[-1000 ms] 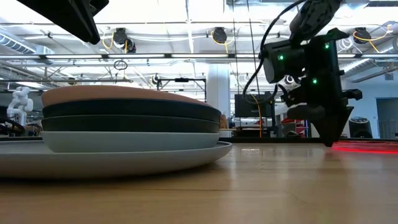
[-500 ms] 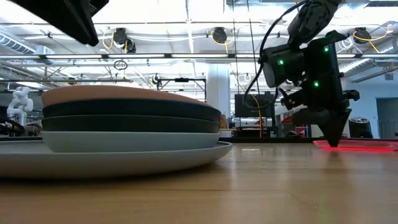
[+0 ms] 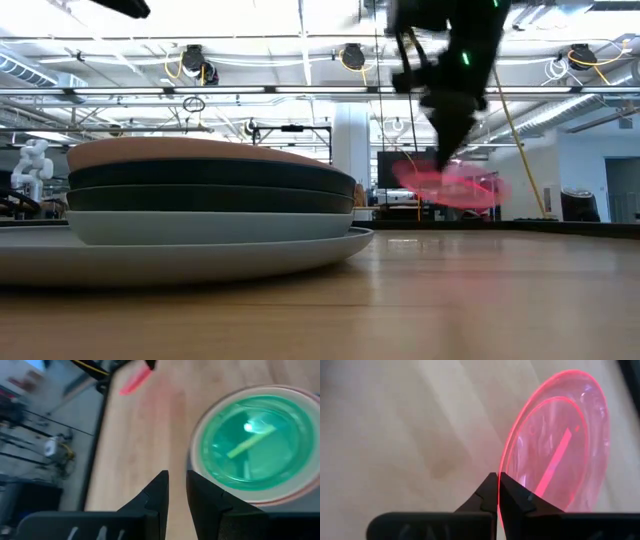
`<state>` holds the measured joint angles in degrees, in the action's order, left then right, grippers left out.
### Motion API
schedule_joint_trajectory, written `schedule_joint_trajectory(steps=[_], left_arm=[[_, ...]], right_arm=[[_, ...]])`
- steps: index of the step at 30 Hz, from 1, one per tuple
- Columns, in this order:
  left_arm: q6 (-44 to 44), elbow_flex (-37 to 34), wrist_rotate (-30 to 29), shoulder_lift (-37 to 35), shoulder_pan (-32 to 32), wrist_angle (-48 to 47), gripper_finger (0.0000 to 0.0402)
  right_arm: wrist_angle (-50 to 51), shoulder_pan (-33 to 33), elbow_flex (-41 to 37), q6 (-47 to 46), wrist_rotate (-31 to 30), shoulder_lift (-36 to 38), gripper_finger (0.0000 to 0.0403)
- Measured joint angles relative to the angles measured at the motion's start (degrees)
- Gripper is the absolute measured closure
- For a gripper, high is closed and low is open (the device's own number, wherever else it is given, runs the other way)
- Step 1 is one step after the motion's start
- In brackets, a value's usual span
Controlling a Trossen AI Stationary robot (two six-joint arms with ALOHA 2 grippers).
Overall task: Stack plastic plates
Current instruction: Stack the pink plate on top of the green plate
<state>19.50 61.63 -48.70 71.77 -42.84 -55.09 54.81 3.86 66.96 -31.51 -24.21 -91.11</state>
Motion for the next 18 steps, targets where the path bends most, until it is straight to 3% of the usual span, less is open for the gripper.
schedule_joint_trajectory(steps=[7,13,18], left_arm=[[5.5,0.0,-6.1,-2.3,-2.0,-5.2,0.0327],[11.0,0.0,-7.4,-2.4,-3.1,-8.3,0.0327],[11.3,0.0,-7.4,-2.4,-3.4,-8.3,0.0327]], right_arm=[[-12.2,8.7,8.7,23.6,0.5,0.0,0.0402],[-25.7,15.6,11.4,37.2,11.7,0.0,0.0402],[-33.2,19.4,11.4,44.8,12.5,-1.4,0.0402]])
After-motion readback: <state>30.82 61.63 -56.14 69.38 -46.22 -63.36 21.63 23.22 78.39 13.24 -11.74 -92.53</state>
